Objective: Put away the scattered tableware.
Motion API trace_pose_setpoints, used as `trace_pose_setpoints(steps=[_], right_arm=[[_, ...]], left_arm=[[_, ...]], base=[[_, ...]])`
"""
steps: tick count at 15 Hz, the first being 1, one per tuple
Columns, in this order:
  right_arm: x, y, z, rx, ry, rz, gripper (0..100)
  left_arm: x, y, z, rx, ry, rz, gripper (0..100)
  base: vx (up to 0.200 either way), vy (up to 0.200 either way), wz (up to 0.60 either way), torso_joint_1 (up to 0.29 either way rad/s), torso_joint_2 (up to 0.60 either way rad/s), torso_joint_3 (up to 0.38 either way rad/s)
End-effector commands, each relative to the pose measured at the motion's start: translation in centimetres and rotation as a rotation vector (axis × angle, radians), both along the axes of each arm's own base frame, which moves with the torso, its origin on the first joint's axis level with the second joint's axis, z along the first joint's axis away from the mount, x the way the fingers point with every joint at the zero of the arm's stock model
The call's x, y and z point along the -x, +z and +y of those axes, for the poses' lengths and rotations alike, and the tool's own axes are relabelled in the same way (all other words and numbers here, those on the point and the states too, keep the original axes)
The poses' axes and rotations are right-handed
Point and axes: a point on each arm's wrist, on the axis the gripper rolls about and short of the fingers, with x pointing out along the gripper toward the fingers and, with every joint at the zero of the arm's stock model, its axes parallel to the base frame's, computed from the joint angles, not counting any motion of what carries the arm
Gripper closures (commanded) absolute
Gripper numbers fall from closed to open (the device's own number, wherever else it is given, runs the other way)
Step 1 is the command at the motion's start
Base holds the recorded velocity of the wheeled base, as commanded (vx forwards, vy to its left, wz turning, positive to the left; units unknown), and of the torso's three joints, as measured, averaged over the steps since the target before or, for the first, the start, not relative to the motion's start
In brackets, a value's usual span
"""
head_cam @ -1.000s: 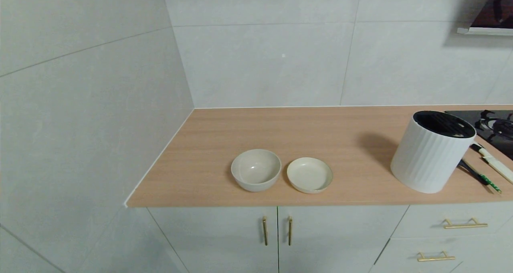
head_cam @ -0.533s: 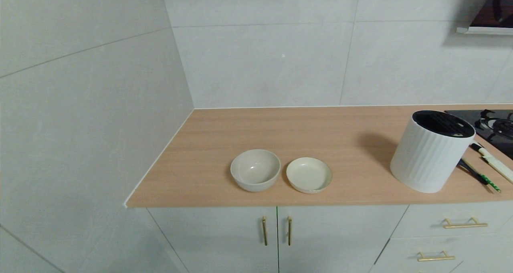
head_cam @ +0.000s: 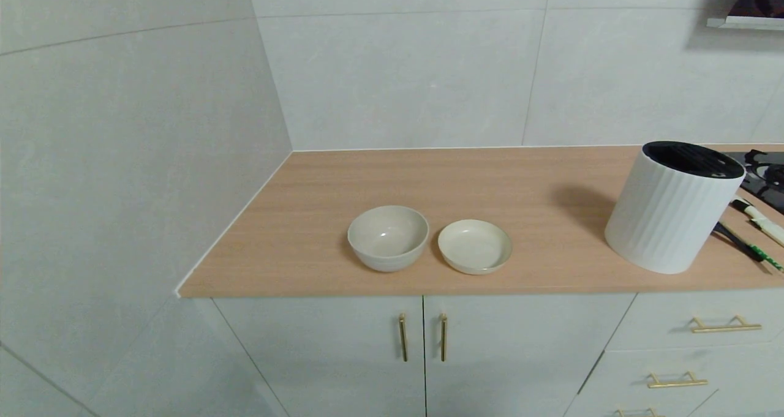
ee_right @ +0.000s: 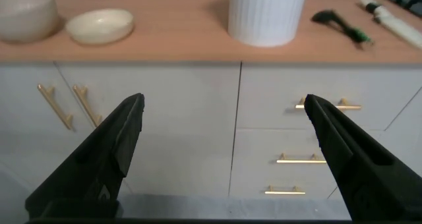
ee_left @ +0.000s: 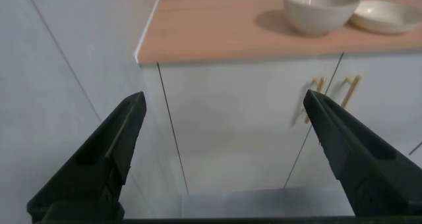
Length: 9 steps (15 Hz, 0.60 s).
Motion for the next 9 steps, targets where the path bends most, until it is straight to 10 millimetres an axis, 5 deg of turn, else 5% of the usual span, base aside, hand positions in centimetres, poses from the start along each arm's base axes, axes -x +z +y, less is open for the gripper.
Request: trace_pose_setpoints(steps=[1, 9], right_arm=[[-0.01, 0.0, 0.0, 0.0, 0.001, 0.001, 0], [-0.01, 0.0, 0.0, 0.0, 0.003, 0.001, 0]], left_arm=[[0.0, 0.0, 0.0, 0.0, 0.0, 0.0, 0], [0.0, 0.0, 0.0, 0.0, 0.0, 0.0, 0]], base=[[0.0, 0.0, 0.0, -0.251, 0.54, 0.295], [0.0, 0.0, 0.0, -0.234, 0.53, 0.29]])
